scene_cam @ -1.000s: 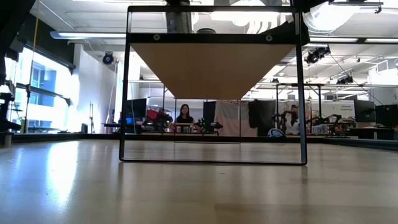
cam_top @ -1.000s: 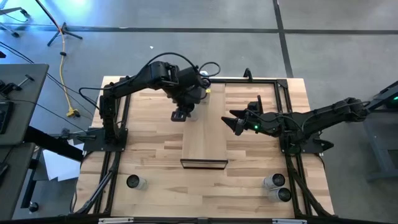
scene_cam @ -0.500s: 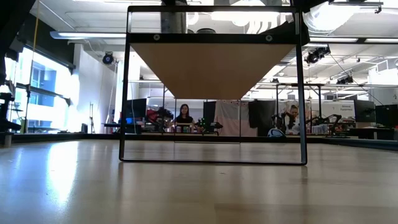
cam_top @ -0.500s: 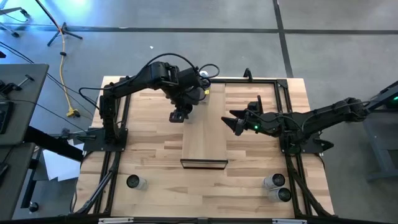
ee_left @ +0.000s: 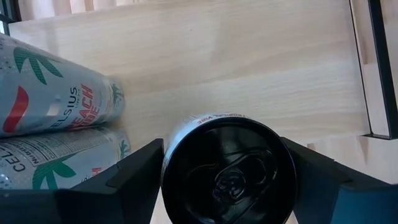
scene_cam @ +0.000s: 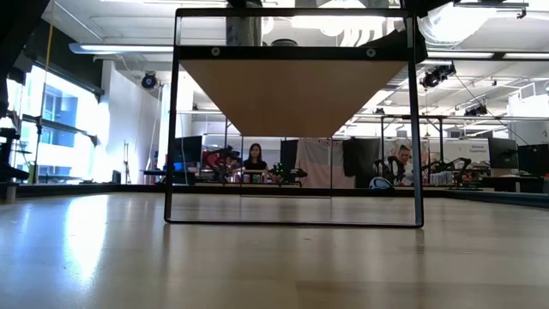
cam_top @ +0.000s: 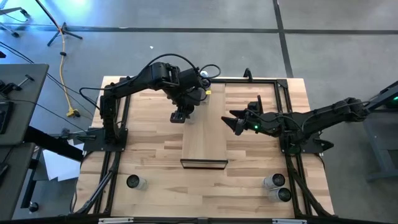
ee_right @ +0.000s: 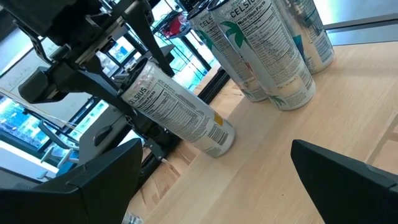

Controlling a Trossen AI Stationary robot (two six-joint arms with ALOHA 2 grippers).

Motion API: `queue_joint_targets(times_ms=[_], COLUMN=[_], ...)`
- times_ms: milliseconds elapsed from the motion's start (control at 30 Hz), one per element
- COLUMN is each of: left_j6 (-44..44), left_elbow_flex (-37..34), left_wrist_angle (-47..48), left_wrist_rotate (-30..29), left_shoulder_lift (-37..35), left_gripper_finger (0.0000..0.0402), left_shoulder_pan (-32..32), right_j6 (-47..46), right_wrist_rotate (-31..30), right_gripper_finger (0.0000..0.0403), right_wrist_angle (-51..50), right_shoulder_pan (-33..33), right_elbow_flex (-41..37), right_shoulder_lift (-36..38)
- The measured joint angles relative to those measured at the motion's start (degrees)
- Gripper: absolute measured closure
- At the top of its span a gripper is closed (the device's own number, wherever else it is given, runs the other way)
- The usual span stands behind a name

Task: Place canned beverage on shelf
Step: Put the left white yellow soda can on the shelf

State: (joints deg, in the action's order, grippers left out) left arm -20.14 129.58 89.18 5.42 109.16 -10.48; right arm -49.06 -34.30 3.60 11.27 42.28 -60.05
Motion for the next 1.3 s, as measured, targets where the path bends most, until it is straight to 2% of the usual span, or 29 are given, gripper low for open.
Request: queue_joint_targets(times_ms=[267, 867, 1300], left_j6=[-0.04, -0.92, -0.63], left_elbow_flex=[0.00, 0.00, 0.07], left_wrist_angle=[0.05, 0.19, 0.38], left_wrist_rotate=[-0.84, -4.86, -4.84], left_shoulder_lift=[0.01, 0.07, -0.26], left_gripper_finger=[0.0125, 0.0030, 0.0025], left_shoulder_pan=[0.00, 0.02, 0.09], right_j6=[0.00, 0.00, 0.02], right_wrist_rotate=[0.00, 0.00, -1.36], right_gripper_finger=[0.0006, 0.0006, 0.0006], right_wrist_angle=[-0.01, 0.02, -0.01], right_shoulder_pan=[0.00, 0.00, -0.02], right_elbow_flex=[0.00, 0.00, 0.00], right_shoulder_lift=[0.00, 0.00, 0.00])
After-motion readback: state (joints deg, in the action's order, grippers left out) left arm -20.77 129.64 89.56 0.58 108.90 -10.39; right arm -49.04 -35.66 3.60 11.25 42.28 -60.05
